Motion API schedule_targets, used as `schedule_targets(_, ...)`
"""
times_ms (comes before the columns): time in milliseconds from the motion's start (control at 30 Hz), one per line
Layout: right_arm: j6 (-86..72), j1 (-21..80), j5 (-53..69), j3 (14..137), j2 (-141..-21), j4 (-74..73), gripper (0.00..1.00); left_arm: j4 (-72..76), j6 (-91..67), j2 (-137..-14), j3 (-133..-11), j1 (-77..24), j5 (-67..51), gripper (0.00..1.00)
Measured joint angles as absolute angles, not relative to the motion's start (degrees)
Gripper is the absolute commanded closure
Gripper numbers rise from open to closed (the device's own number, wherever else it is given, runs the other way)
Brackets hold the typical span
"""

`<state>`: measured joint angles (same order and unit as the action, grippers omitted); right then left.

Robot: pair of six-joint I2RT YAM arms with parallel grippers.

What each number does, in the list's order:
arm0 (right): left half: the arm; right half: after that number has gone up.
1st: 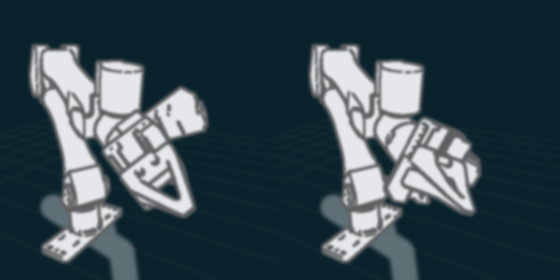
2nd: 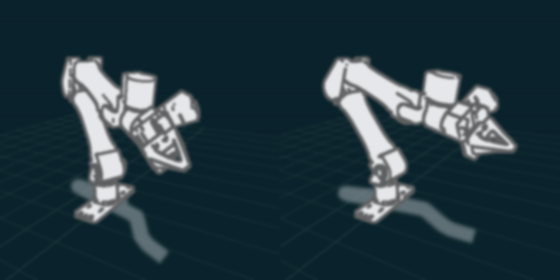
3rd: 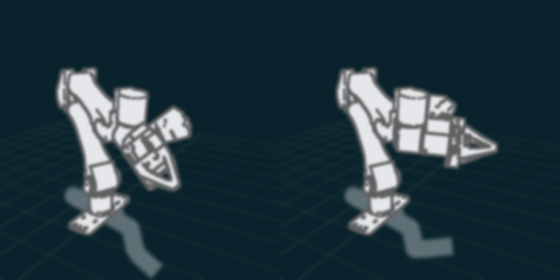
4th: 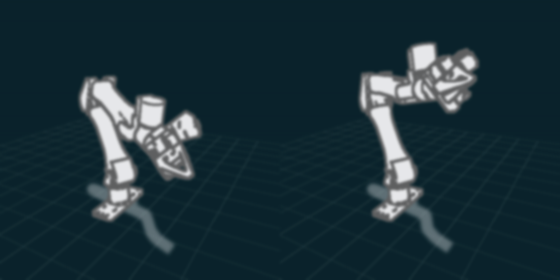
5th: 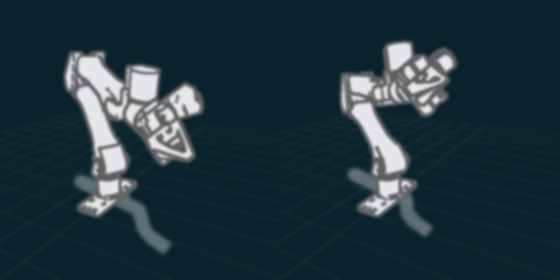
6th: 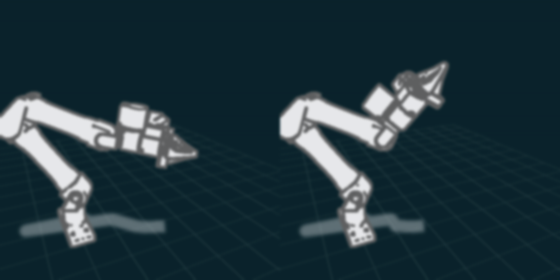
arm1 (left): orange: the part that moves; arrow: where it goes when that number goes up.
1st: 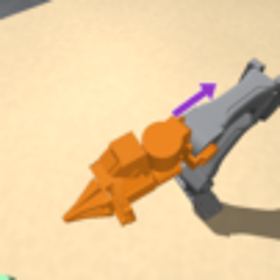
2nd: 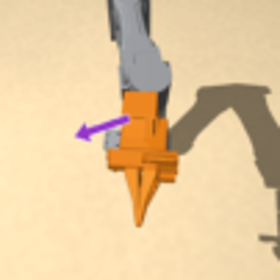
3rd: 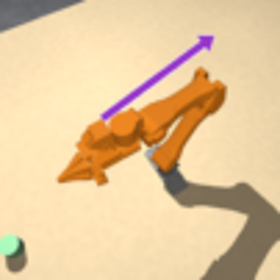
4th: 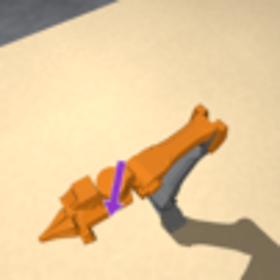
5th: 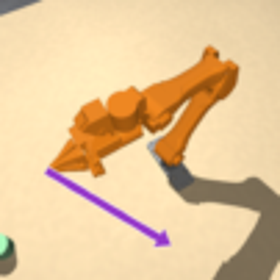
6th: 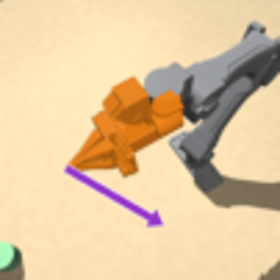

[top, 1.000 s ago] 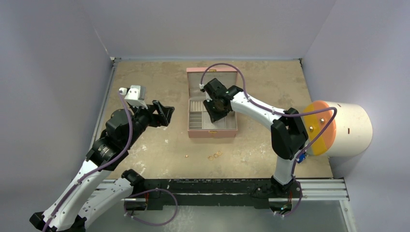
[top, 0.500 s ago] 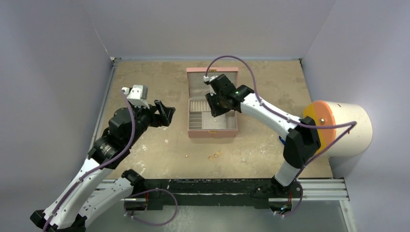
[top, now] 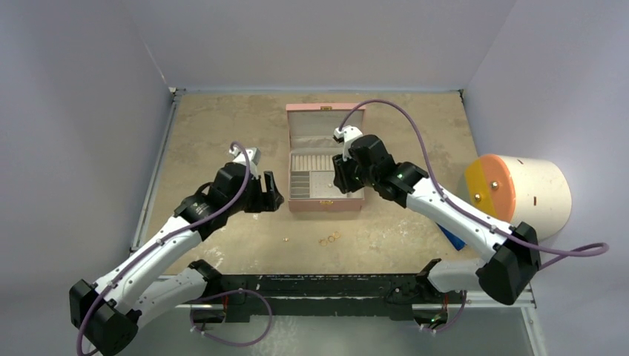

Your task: Organize the mixed jewelry

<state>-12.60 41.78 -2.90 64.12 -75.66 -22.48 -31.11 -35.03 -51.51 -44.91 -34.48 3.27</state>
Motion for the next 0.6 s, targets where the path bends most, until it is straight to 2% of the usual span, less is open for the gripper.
schedule_targets(300,-11.03,41.78,2.83,55.48,-67.83,-16.86,0.63,-31.31,-40.49,-56.01,-41.58,-39.94,-0.6,0.39)
schedule_targets(600,-9.93,41.78,6.39,52.14,-64.45,-13.91,0.63,-31.4,-43.99,-66.32,-40.4,-49.98,5.72,0.5)
